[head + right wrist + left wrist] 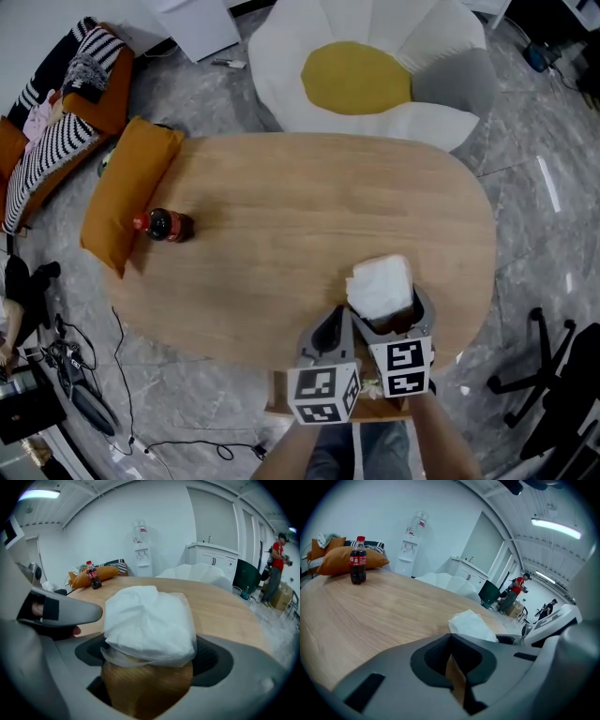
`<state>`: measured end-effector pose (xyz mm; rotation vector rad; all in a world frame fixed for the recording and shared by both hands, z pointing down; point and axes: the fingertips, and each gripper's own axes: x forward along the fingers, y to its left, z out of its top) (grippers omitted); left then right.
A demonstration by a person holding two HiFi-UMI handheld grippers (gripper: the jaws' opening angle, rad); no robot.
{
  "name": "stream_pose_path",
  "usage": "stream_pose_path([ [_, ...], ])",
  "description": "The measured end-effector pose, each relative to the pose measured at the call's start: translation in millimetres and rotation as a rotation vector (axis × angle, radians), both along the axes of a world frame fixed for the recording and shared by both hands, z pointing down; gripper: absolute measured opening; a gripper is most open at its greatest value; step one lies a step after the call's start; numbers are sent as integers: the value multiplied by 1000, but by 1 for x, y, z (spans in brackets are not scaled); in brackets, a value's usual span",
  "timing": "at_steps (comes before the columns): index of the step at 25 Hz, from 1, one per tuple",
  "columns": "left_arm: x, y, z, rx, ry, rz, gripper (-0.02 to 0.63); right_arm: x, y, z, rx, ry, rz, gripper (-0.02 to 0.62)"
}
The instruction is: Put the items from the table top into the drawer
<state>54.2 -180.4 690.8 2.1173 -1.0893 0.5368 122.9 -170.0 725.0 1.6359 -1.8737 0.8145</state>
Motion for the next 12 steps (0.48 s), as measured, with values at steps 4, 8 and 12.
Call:
stream_pose_path([
  [4,0,0,1,-4,-3,1,9,4,1,-2,3,27,-4,444],
  [8,-2,4,4,-9,-8,-4,9,5,1,-4,11,34,-21,371],
  [12,1,9,1,-6,-5,-2,9,7,3,-9,23,32,-21,325],
])
